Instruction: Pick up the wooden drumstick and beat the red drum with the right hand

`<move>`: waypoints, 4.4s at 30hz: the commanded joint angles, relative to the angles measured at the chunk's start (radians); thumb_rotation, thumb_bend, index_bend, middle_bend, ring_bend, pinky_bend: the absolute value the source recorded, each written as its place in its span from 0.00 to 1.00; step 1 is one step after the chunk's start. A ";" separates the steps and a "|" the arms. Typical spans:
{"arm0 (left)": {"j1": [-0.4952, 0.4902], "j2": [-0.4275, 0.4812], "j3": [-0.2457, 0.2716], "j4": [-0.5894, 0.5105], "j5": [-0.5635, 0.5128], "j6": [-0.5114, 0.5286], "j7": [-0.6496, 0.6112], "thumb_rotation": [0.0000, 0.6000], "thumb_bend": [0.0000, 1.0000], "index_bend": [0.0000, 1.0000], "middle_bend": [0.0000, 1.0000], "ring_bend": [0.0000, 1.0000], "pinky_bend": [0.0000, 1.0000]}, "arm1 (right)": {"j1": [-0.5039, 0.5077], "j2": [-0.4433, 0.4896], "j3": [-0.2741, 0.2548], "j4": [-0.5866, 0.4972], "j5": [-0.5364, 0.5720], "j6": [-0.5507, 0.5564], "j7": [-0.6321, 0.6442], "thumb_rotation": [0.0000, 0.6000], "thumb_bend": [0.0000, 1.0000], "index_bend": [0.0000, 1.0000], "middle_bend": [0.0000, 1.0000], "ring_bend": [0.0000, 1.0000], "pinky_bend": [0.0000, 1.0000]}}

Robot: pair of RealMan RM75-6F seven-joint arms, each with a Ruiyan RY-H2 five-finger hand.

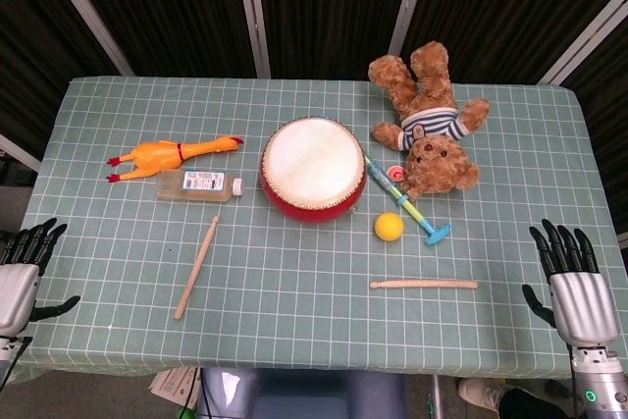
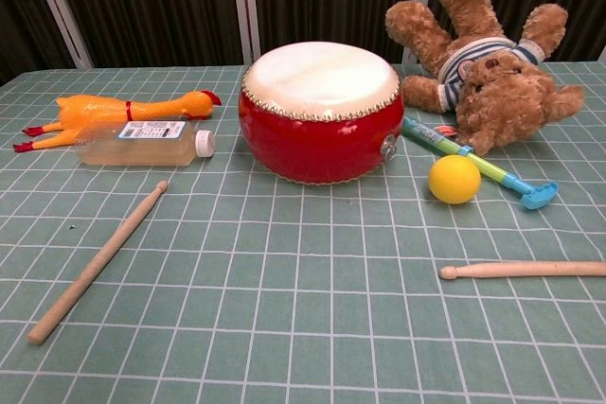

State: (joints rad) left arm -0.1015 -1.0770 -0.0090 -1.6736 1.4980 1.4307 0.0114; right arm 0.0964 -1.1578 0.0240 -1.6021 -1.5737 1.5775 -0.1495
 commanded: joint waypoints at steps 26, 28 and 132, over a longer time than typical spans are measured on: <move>0.003 0.007 0.006 -0.010 -0.009 -0.011 -0.010 1.00 0.01 0.00 0.00 0.00 0.03 | 0.025 -0.013 0.018 -0.047 0.037 -0.099 -0.015 1.00 0.34 0.00 0.14 0.20 0.24; 0.002 0.008 0.005 -0.012 -0.011 -0.013 -0.010 1.00 0.02 0.00 0.00 0.00 0.03 | 0.032 -0.021 0.018 -0.054 0.038 -0.112 -0.030 1.00 0.34 0.00 0.32 0.37 0.39; -0.007 0.033 0.013 -0.048 -0.042 -0.063 -0.034 1.00 0.02 0.00 0.00 0.00 0.03 | 0.286 -0.151 0.329 -0.271 0.638 -0.340 -0.341 1.00 0.61 1.00 1.00 1.00 1.00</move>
State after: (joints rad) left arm -0.1087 -1.0438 0.0036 -1.7215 1.4563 1.3676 -0.0222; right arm 0.3601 -1.3347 0.3156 -1.8444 -0.9834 1.2355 -0.4825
